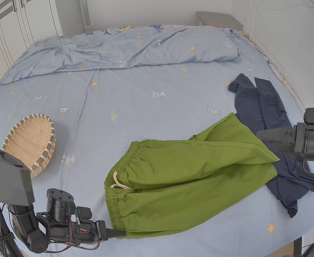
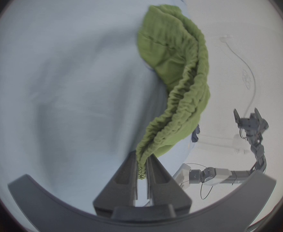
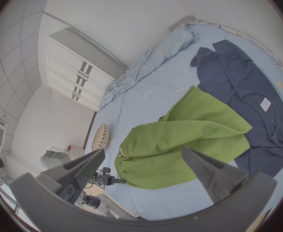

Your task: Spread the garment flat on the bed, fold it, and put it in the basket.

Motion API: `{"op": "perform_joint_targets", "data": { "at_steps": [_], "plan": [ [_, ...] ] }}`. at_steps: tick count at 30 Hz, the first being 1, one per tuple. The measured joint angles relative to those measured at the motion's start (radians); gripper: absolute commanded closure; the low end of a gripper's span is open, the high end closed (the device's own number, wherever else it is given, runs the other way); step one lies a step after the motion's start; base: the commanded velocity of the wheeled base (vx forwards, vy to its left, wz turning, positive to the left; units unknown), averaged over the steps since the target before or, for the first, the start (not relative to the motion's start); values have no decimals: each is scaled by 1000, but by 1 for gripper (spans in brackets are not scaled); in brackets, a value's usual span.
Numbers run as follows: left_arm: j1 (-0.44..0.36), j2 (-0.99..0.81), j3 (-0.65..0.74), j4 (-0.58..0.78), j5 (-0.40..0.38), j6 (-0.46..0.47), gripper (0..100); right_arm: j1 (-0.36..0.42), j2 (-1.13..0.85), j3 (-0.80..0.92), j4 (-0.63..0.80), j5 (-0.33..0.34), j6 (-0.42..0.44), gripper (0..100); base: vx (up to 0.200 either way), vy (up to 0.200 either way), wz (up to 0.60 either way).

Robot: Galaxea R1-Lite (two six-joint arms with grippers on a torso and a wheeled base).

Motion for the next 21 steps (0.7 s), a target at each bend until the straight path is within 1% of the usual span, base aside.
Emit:
{"op": "perform_joint_targets", "data": {
  "at_steps": [8,10,14,16,18,21],
  "plan": [
    [189,-196,-30,404,-24,46,100,24,-7,55,24,16,2,0,0,0,0],
    [226,-245,-50,520,-53,63,100,27,-14,89,29,30,3,0,0,0,0],
    [289,-336,-110,756,-135,99,100,28,-29,149,33,47,2,0,0,0,0],
    [327,-380,-146,855,-176,138,100,27,-39,185,32,53,2,0,0,0,0],
    [374,-413,-171,923,-207,196,100,23,-48,226,34,57,0,0,0,0,0],
    [443,-449,-196,964,-246,279,100,16,-61,287,35,62,-6,0,0,0,0]
  ]
}}
